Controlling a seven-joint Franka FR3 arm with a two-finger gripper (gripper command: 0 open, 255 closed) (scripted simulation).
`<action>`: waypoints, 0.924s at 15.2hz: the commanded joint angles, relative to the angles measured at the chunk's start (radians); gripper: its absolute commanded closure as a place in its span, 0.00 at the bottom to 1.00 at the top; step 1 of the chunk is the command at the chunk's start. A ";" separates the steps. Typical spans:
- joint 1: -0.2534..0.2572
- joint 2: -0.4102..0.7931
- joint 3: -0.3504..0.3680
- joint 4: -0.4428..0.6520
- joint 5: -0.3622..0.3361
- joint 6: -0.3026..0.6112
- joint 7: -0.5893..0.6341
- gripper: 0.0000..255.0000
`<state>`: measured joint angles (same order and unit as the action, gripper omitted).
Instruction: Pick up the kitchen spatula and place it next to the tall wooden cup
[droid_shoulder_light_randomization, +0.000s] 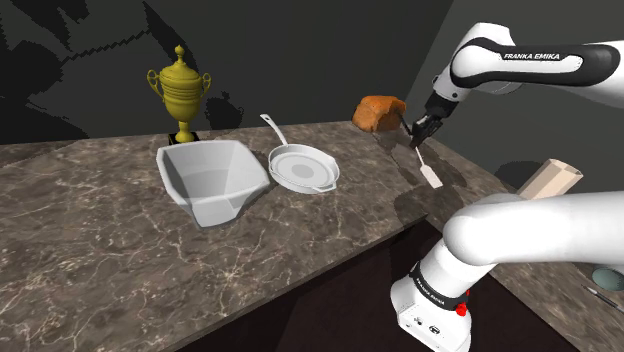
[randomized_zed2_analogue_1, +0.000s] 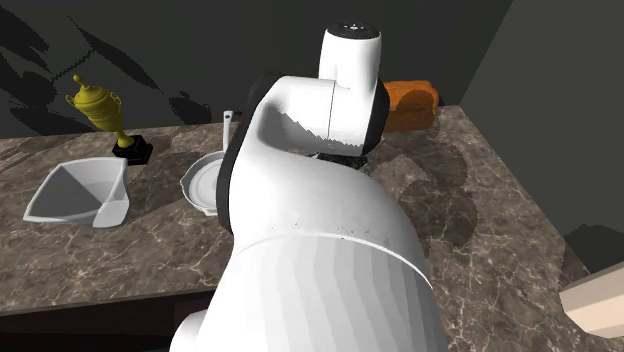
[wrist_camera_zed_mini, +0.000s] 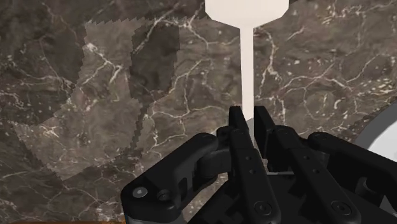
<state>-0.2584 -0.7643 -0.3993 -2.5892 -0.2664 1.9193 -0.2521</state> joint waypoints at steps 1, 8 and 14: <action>0.002 -0.005 0.008 0.023 0.006 -0.028 0.001 1.00; 0.011 -0.008 0.029 0.114 0.025 -0.122 -0.002 1.00; 0.018 -0.001 0.044 0.197 0.040 -0.198 -0.004 1.00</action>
<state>-0.2417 -0.7657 -0.3581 -2.4079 -0.2295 1.7362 -0.2561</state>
